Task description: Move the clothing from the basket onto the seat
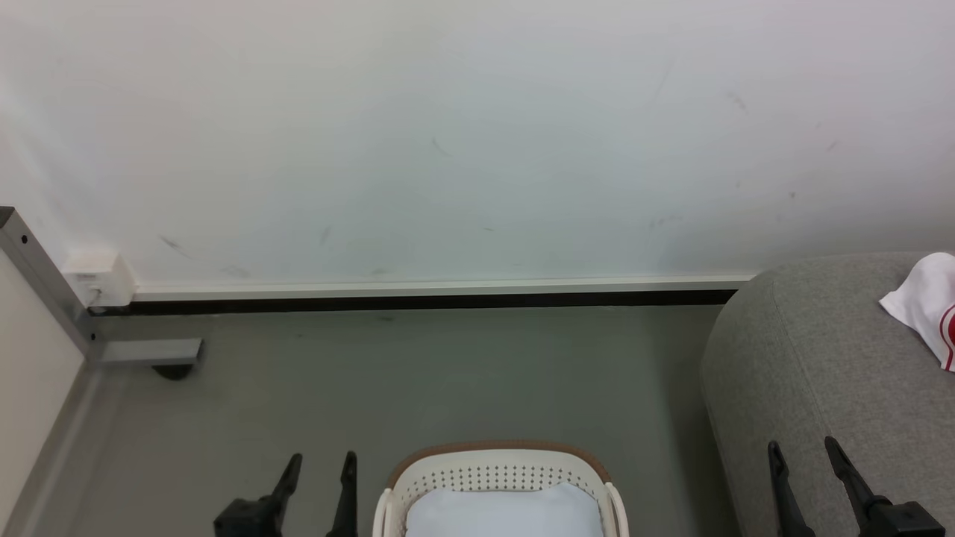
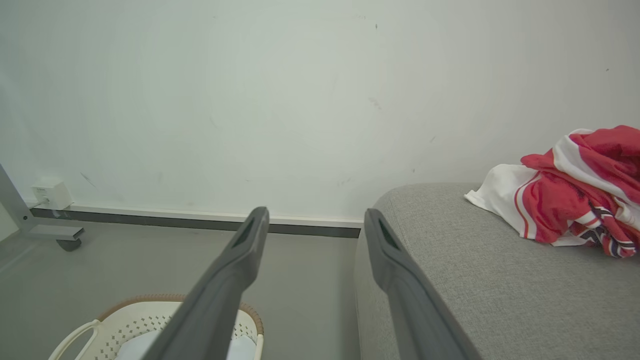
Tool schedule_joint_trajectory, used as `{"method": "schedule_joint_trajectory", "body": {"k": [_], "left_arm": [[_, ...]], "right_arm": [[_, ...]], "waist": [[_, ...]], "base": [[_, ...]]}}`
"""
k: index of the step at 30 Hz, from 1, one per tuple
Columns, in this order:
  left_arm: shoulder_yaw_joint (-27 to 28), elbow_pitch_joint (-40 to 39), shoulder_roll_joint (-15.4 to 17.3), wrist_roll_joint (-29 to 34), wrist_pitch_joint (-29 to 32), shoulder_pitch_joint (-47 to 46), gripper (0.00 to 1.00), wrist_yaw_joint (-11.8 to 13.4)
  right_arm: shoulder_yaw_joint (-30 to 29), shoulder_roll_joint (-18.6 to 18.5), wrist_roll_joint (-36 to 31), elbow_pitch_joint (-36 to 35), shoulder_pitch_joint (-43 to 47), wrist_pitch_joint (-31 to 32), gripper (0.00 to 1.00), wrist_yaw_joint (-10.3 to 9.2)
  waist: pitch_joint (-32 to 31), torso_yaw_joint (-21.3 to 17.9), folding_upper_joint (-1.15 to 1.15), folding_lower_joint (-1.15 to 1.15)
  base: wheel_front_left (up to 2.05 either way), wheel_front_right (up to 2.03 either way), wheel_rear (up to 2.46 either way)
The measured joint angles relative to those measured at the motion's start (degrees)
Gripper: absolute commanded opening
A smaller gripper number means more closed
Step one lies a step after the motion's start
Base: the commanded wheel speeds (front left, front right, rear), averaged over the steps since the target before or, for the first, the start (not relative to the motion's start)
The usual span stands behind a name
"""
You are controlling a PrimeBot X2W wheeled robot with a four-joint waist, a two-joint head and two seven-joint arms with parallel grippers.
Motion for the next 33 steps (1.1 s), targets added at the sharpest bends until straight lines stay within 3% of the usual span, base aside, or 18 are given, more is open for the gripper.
{"method": "schedule_joint_trajectory", "body": {"k": [10,11,19,33], "left_arm": [[0.43,0.91,-0.52,0.87,0.0,0.01,1.0,-0.43],[0.43,0.93,-0.55,0.97,0.0,0.01,0.0,-0.45],[0.51,4.03,-1.09,-0.03,0.6,2.24,0.0,-0.53],[3.44,2.44,-1.1,-14.56,4.43,2.02,0.0,-2.46]], "right_arm": [[0.05,0.0,0.18,0.35,-0.01,0.0,1.0,0.0],[0.11,0.0,0.19,0.36,-0.01,0.0,0.0,0.0],[0.04,0.73,1.08,3.58,1.94,0.98,0.0,0.0],[-0.75,0.78,16.48,2.2,1.71,4.68,0.0,0.0]], "waist": [[-0.16,0.58,0.0,0.0],[-0.15,0.63,0.0,0.0],[-0.11,0.66,0.0,0.0],[0.24,0.57,0.0,0.0]], "base": [[0.0,0.0,0.0],[0.0,0.0,0.0],[0.0,0.0,0.0],[0.0,0.0,0.0]]}}
